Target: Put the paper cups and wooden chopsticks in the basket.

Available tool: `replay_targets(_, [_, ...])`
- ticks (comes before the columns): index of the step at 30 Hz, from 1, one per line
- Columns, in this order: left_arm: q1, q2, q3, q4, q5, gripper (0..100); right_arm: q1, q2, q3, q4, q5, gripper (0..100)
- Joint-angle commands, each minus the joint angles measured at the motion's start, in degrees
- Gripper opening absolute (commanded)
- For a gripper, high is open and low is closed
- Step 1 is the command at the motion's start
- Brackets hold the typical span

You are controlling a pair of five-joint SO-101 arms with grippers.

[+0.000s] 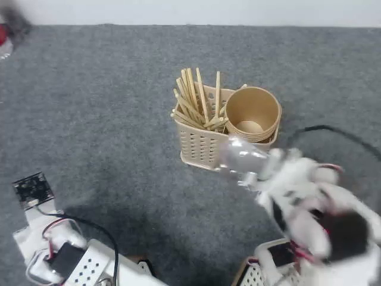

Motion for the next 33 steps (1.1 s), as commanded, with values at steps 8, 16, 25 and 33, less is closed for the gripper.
replay_targets(8, [0.3,-1.1,-0.3,0.6,-0.4,17,-4.4,-9.5,33.1,-18.0,-2.9,0.7])
replay_targets(16, [0.3,-1.1,-0.3,0.6,-0.4,17,2.7,-6.1,33.7,-24.9,4.6,0.7])
replay_targets(25, [0.3,-1.1,-0.3,0.6,-0.4,17,11.0,-1.8,33.7,-30.5,12.2,0.7])
replay_targets(33, [0.3,-1.1,-0.3,0.6,-0.4,17,11.1,-1.5,33.8,-36.9,12.4,0.7])
